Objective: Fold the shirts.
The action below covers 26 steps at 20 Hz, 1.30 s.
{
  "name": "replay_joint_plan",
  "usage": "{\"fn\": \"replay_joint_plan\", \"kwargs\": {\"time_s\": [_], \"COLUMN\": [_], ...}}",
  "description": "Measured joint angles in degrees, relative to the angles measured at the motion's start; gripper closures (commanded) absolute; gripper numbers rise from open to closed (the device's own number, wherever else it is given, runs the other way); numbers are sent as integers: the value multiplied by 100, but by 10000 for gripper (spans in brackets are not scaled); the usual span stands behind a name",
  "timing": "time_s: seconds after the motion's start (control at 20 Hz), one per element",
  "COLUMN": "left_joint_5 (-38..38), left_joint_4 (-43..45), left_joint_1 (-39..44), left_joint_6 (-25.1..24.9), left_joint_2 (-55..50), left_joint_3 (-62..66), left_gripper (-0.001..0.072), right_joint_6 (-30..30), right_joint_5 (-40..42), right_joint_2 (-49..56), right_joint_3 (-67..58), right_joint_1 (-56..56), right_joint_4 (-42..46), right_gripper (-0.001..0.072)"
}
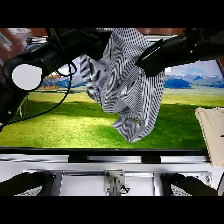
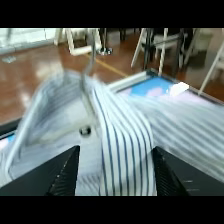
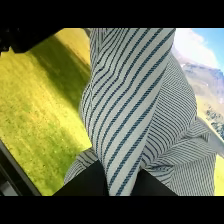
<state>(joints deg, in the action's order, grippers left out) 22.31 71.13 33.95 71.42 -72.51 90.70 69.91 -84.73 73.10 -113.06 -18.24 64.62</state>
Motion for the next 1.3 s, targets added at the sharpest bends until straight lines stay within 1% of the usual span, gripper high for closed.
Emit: {"fn": "replay_joint_plan", "kwargs": {"time_s": [0.05, 0.25, 0.35, 0.45, 0.55, 0.6, 0.75, 0.85, 0.95, 1.05, 1.3], "left_joint_5": [162, 247, 234, 236, 234, 236, 302, 466, 708, 901, 1126], "left_joint_4": [11, 9, 4, 4, 4, 4, 4, 4, 4, 4, 4], "left_joint_1": [-11, -46, -61, -68, -72, -72, -72, -72, -72, -72, -72], "left_joint_6": [-33, -98, -116, -118, -125, -127, -129, -129, -129, -129, -118], "left_joint_2": [33, 295, 492, 686, 852, 916, 1012, 1038, 1051, 1058, 1064], "left_joint_3": [-2, -2, 0, 0, 0, -2, -2, -2, -2, -2, -2], "left_gripper": [148, 150, 151, 152, 158, 159, 167, 167, 167, 168, 167], "right_joint_6": [0, 48, 208, 509, 964, 1246, 2024, 2415, 2756, 3001, 3307], "right_joint_5": [57, 236, 422, 914, 1449, 1665, 2022, 2151, 2232, 2249, 2371], "right_joint_2": [0, 0, -44, -162, -319, -402, -634, -750, -807, -835, -861], "right_joint_3": [0, 0, 2, -2, -4, -4, -4, -9, -9, -7, -9], "right_joint_1": [0, -2, -2, -7, -7, -4, 90, 409, 931, 1523, 3001], "right_joint_4": [55, 352, 643, 1126, 1982, 2575, 4304, 5025, 5436, 5663, 5906], "right_gripper": [650, 650, 650, 649, 649, 648, 648, 648, 648, 648, 647]}}
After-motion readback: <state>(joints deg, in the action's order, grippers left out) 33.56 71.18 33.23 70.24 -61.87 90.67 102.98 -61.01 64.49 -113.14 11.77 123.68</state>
